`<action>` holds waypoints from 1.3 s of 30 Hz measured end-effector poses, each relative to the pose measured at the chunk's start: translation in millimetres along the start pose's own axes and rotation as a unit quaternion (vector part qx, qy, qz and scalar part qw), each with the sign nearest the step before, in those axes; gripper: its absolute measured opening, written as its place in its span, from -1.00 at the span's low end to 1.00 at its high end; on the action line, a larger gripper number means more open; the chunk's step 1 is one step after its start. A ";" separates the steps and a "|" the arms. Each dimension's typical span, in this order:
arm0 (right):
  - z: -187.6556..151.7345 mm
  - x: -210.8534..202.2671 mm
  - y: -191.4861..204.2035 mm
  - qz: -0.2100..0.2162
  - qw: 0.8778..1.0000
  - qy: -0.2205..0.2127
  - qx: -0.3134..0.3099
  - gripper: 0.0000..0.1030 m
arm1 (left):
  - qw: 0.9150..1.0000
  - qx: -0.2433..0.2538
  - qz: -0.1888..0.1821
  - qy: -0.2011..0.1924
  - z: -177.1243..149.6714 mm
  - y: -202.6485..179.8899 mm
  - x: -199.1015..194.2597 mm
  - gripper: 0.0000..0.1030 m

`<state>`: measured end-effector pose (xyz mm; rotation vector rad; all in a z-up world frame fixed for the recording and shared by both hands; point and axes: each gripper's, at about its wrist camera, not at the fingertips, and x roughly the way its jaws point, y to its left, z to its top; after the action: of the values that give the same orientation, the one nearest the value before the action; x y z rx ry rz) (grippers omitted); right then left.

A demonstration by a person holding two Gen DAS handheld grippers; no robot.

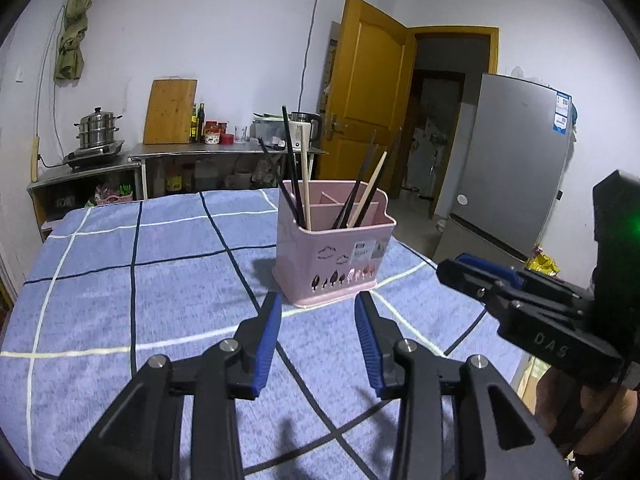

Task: Organize utensils

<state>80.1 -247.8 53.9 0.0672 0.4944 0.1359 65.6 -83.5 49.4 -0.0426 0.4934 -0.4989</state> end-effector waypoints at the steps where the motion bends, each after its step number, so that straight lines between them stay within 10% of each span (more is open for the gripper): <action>1: -3.1 -2.2 0.5 -0.002 1.000 -0.004 0.000 -0.39 | 1.000 0.002 0.003 -0.003 -2.9 -0.9 -1.4 -0.23; 39: -29.1 -13.4 3.2 -0.022 1.000 -0.002 -0.005 -0.39 | 0.999 -0.009 0.032 -0.019 -21.7 -6.1 -11.1 -0.09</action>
<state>54.1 -245.7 35.0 0.0465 0.4912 0.0952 44.2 -82.0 36.2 -0.0527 0.4608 -0.4305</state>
